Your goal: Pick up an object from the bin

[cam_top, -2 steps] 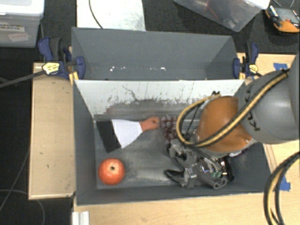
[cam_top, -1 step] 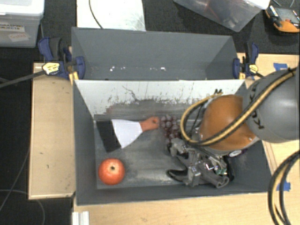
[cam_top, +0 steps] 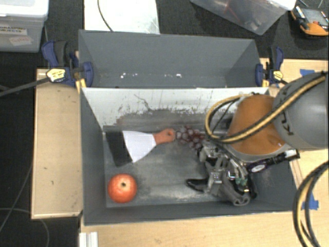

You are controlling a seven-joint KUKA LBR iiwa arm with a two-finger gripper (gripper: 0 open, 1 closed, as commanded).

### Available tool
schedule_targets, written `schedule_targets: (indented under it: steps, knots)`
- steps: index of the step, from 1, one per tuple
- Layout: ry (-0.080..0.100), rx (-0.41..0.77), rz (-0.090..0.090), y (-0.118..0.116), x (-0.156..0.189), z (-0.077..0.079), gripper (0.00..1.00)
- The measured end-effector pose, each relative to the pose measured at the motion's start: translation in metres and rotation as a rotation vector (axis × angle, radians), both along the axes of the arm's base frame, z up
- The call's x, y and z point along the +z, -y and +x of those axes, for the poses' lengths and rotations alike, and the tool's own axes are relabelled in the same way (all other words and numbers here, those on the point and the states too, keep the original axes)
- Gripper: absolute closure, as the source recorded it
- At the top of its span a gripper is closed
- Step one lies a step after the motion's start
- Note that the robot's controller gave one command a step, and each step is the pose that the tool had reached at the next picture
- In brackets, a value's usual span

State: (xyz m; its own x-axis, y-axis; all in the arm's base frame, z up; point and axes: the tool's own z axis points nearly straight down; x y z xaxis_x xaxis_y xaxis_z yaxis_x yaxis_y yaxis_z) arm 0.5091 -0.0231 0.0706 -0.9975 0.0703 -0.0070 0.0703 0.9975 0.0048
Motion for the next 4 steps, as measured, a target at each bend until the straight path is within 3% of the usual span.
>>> schedule_targets:
  steps: [1, 2, 3, 4]
  knots:
    - [0.009, 0.381, -0.002, 0.026, 0.0, -0.021, 0.0]
    - [0.006, 0.047, 0.002, 0.001, 0.001, -0.001, 1.0]
    - [0.006, 0.046, 0.002, 0.001, 0.001, -0.001, 1.0]
    - [0.002, 0.046, 0.002, 0.001, 0.028, -0.002, 1.0]
